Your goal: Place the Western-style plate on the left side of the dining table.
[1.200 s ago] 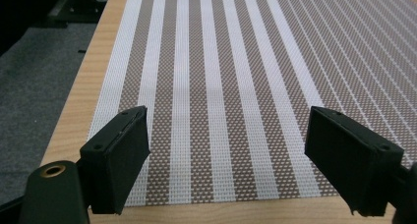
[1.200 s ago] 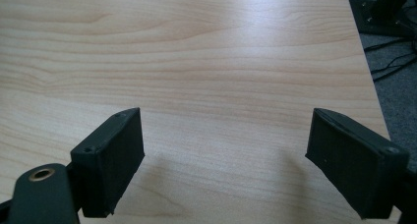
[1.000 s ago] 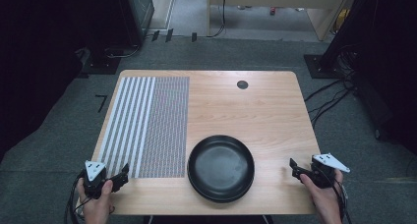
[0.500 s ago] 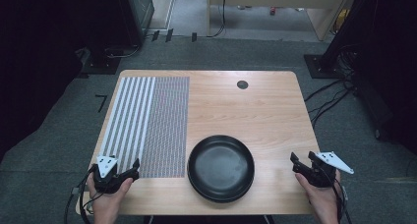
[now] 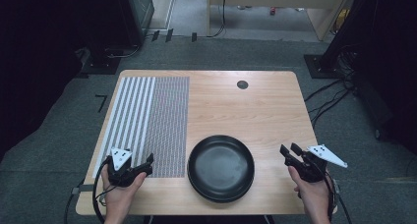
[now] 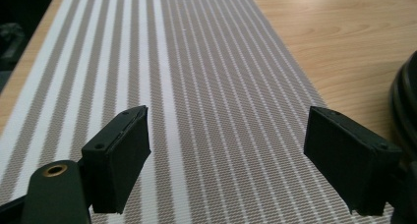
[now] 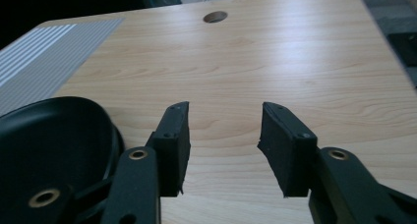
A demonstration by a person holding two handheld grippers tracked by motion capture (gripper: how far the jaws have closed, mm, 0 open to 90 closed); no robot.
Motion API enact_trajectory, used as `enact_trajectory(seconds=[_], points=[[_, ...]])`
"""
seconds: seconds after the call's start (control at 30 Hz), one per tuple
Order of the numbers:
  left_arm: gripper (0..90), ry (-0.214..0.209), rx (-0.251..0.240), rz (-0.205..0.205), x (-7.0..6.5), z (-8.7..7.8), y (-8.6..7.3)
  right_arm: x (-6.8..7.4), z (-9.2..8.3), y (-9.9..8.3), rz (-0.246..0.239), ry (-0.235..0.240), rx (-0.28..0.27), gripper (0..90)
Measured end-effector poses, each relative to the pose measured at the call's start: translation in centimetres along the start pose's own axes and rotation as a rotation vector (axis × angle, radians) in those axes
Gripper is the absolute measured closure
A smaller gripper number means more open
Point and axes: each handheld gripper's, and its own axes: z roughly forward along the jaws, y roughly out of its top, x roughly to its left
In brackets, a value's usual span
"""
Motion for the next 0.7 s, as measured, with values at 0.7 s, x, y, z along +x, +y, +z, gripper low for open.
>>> enact_trajectory(seconds=[0.7], points=[[28.8, -0.123, -0.027, -0.024, -5.0, 2.7, 2.9, 4.6, 3.6, 0.8, 0.093, 0.174, -0.009, 69.7]])
